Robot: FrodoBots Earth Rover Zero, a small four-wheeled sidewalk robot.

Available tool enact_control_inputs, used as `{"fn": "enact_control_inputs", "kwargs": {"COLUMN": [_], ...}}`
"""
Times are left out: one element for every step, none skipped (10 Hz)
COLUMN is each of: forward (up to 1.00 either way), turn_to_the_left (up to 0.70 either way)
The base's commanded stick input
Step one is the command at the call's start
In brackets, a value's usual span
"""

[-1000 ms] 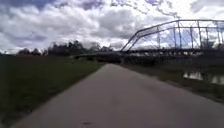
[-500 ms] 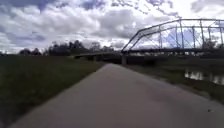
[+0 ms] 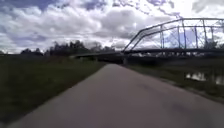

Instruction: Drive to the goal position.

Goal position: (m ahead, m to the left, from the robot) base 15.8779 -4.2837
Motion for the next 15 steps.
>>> {"fn": "enact_control_inputs", "kwargs": {"forward": [1.0, 1.0, 1.0, 1.0, 1.0, 1.0, 1.0, 1.0, 1.0, 1.0, 1.0, 1.0, 1.0, 1.0, 1.0], "turn_to_the_left": [0.0, 0.0, 0.0, 0.0, 0.0, 0.0, 0.0, 0.0, 0.0, 0.0, 0.0, 0.0, 0.0, 0.0, 0.0]}}
